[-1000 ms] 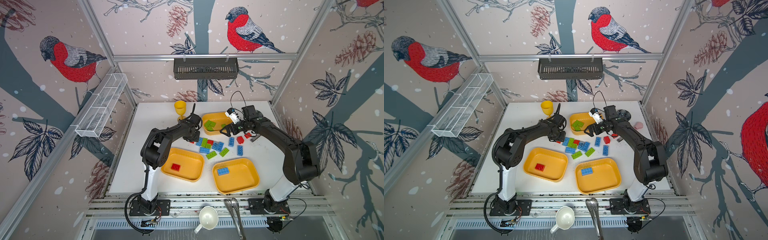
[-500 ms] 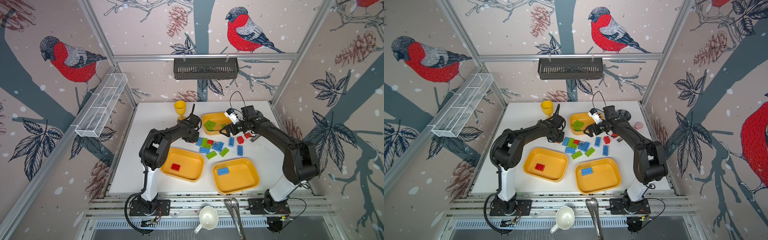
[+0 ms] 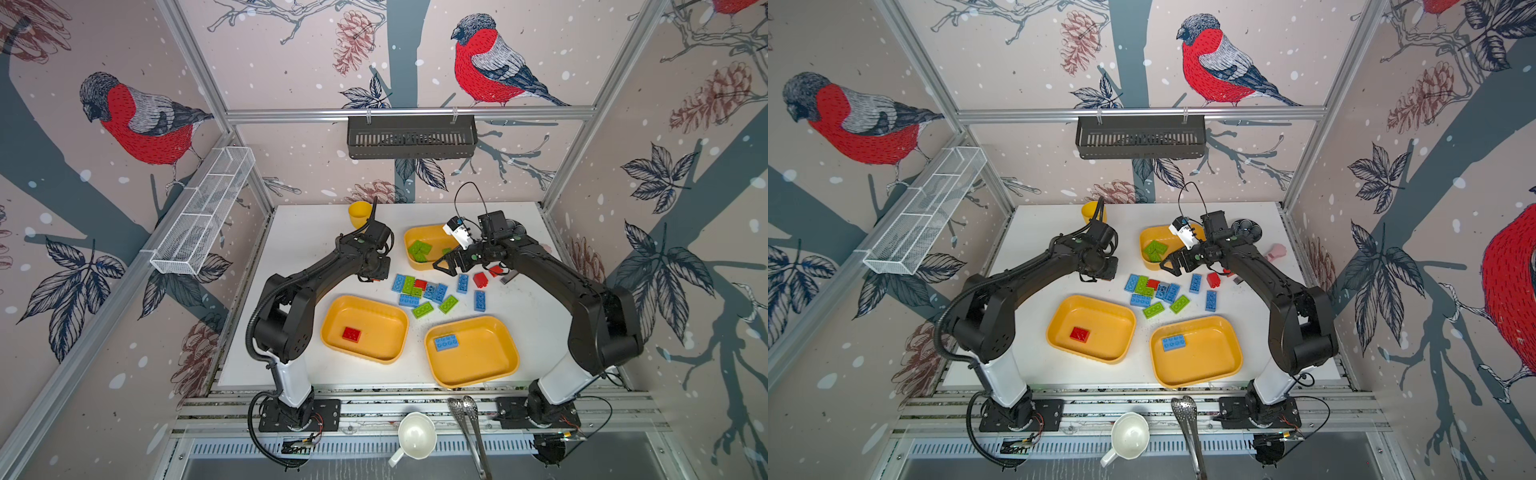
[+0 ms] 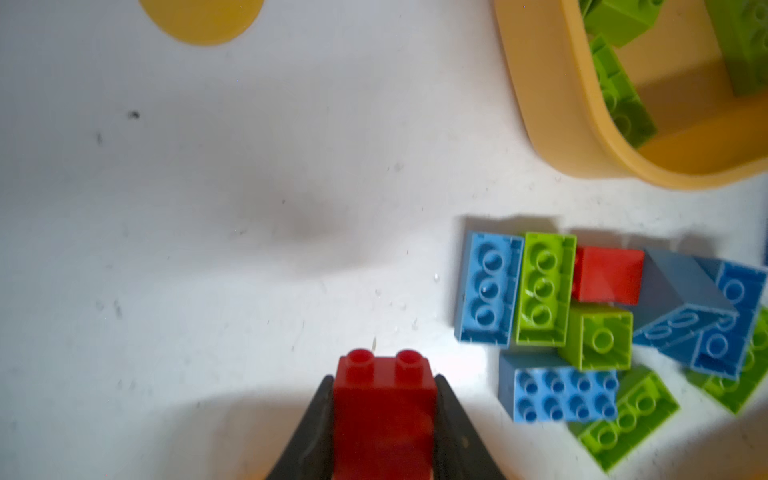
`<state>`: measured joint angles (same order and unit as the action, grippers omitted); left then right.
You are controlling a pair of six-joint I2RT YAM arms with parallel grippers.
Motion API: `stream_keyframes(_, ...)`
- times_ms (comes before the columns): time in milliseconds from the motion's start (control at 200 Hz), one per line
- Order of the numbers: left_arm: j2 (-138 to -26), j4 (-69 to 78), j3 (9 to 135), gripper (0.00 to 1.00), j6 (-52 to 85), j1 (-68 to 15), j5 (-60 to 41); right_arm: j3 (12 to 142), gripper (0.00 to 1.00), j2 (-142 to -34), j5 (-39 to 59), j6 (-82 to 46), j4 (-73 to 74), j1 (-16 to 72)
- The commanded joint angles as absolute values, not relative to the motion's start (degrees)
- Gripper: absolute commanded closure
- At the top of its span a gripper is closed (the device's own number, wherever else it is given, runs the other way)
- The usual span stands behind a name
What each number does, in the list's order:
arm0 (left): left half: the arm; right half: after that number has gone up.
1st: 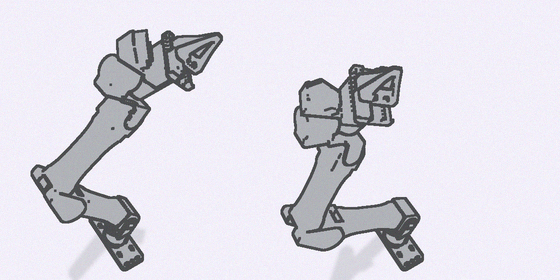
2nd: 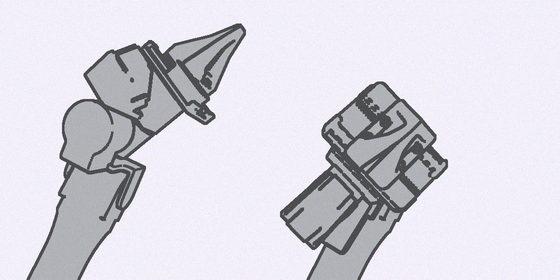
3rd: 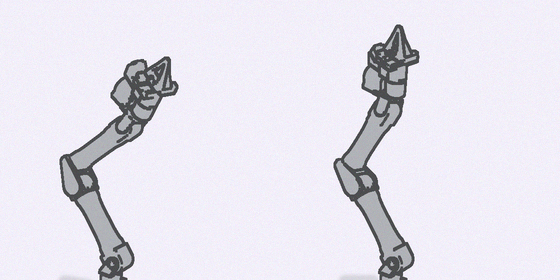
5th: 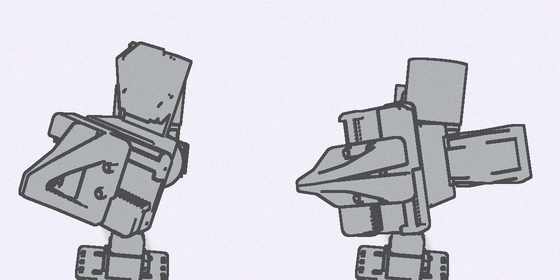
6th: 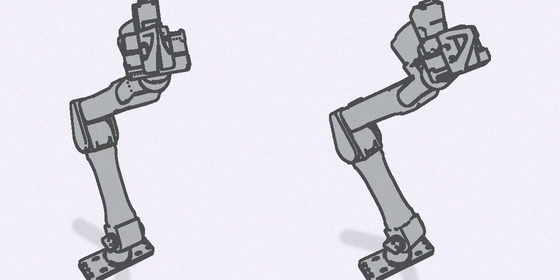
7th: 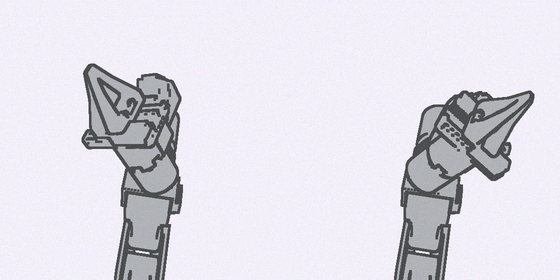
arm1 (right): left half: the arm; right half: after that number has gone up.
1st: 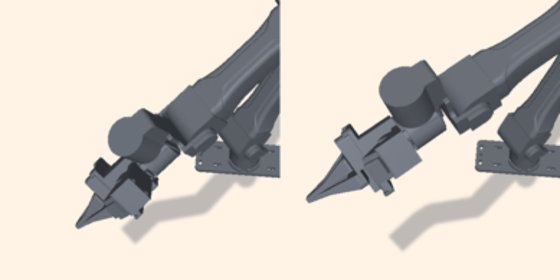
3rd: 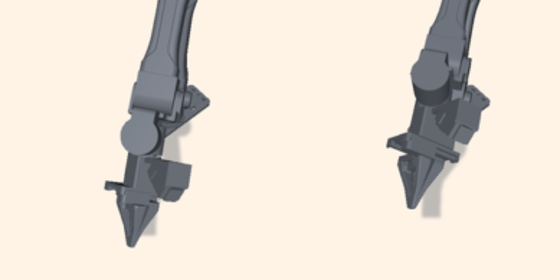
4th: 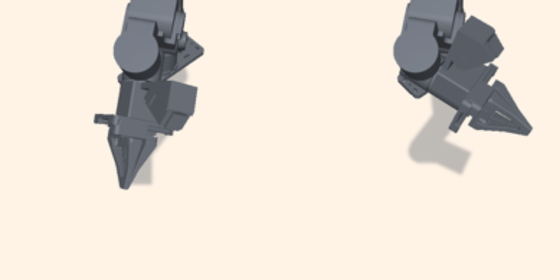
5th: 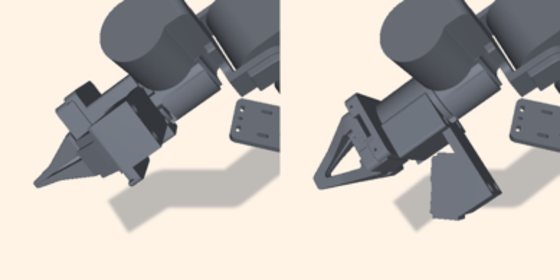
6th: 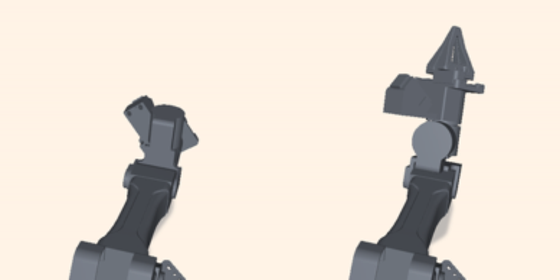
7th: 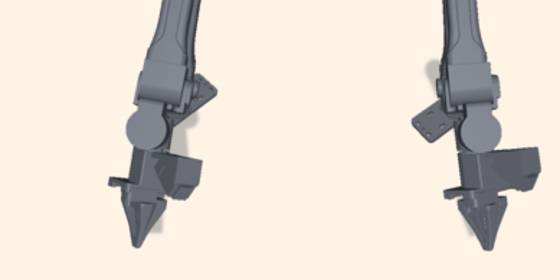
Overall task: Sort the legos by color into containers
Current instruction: 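Carry the red brick to the tub holding red bricks and release, then return the left gripper to the pile above a blue brick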
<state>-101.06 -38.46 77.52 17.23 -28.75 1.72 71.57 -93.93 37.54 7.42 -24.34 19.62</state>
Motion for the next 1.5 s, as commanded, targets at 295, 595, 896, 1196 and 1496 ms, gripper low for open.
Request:
stream_keyframes(295,-83.5,-50.3,59.5,0.66,25.1,-28.2,3.8,67.1,0.01,-90.5,42.0,6.6,-21.6,25.1)
stream_keyframes(595,-86.0,-47.9,57.5,0.62,27.5,-26.3,11.0,67.2,0.01,-90.4,40.4,7.1,-21.9,25.4)
stream_keyframes(896,-84.5,-49.6,59.5,0.37,26.4,-26.3,8.8,66.4,0.01,-89.1,39.0,7.4,-22.5,24.8)
stream_keyframes(1196,-91.4,-45.6,71.9,0.27,23.9,-30.9,-0.1,65.9,0.01,-88.3,38.7,5.8,-20.7,22.4)
stream_keyframes(1496,-105.1,-40.9,82.2,0.29,21.1,-33.8,-1.0,65.5,0.01,-87.6,37.8,5.4,-19.9,20.7)
